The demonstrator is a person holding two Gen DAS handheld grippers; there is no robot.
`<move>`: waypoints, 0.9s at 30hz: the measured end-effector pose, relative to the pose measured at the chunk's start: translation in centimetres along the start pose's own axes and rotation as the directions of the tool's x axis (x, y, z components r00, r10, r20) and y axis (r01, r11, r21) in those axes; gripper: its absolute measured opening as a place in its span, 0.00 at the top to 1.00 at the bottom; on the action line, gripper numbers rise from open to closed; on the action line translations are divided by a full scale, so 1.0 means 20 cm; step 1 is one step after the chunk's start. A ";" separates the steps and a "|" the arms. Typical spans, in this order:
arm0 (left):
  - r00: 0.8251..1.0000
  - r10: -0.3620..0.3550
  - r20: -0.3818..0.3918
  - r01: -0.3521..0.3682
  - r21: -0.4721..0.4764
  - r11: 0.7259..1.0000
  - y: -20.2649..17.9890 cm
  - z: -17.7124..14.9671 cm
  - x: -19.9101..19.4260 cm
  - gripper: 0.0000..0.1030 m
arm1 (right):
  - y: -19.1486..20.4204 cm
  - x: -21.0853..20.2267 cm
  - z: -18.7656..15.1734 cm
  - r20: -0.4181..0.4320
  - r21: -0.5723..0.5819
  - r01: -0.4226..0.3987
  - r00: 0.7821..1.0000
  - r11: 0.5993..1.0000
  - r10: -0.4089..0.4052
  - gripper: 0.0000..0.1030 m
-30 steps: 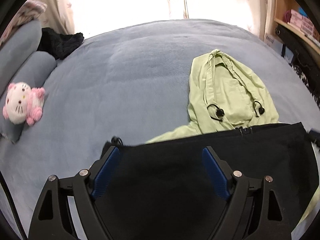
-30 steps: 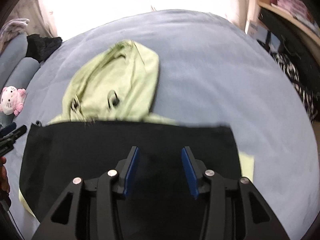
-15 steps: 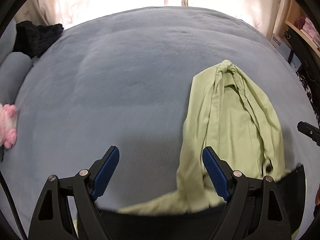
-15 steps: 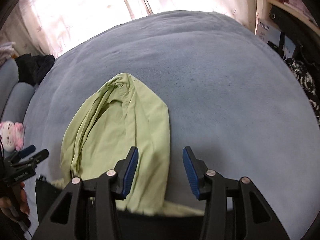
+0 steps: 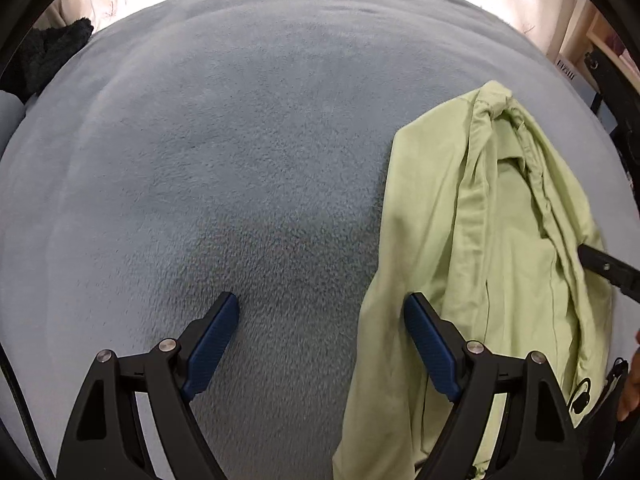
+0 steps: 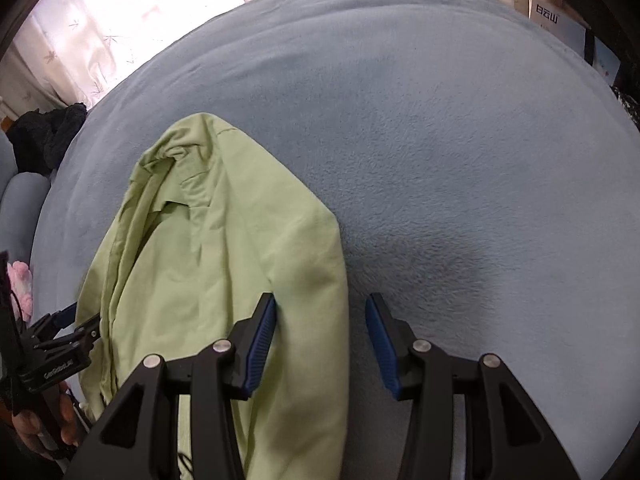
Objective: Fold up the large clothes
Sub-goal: 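Grasp the green hood with both grippers and lift it, then lay the hood over the folded black body and open both grippers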
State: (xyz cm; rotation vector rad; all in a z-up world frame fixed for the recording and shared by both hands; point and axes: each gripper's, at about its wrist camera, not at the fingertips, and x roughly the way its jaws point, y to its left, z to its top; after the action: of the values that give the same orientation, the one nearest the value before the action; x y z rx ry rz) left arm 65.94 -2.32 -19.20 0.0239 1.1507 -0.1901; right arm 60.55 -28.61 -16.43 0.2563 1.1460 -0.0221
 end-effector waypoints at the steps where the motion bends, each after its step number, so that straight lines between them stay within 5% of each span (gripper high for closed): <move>1: 1.000 -0.014 0.015 0.014 0.002 1.000 0.00 0.00 -0.01 0.38 | 0.01 0.00 0.00 0.006 -0.004 0.003 1.000 1.000 -0.003 0.55; 3: 0.996 -0.087 0.015 0.087 0.005 0.996 -0.01 0.00 -0.02 0.93 | 0.03 0.01 0.01 0.018 -0.017 0.011 1.000 1.000 -0.011 0.60; 4: 0.995 -0.099 0.010 0.099 0.002 0.995 -0.03 0.00 -0.02 0.96 | 0.04 0.00 0.01 0.027 -0.026 0.013 1.000 1.000 -0.012 0.83; 5: 0.998 -0.067 0.018 0.067 0.009 0.998 -0.05 0.00 -0.04 0.96 | 0.06 0.00 0.01 0.027 -0.047 0.011 1.000 0.999 -0.010 0.97; 10: 0.996 0.026 0.091 -0.034 0.085 0.996 -0.17 -0.08 -0.23 0.99 | 0.15 -0.22 -0.05 0.152 -0.140 0.051 0.988 0.989 -0.029 0.97; 21: 0.978 -0.107 0.182 0.105 0.019 0.994 0.06 -0.60 -0.95 0.99 | 0.11 -1.02 -0.57 0.332 -0.296 -0.108 0.920 0.949 0.209 0.96; 24: 0.979 -0.145 0.144 0.148 -0.009 0.989 0.12 -0.85 -1.03 0.99 | 0.09 -1.12 -0.76 0.297 -0.326 -0.122 0.928 0.937 0.225 0.93; 27: 0.986 -0.129 0.109 0.132 -0.013 0.991 0.16 -1.08 -1.06 0.99 | 0.04 -1.11 -0.97 0.206 -0.337 -0.109 0.961 0.935 0.186 0.81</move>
State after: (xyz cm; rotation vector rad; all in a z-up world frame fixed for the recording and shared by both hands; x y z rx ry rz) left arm 38.58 6.36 -8.96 -0.0791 1.0469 -0.2927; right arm 34.06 -26.29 -3.72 0.0450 0.8748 0.2622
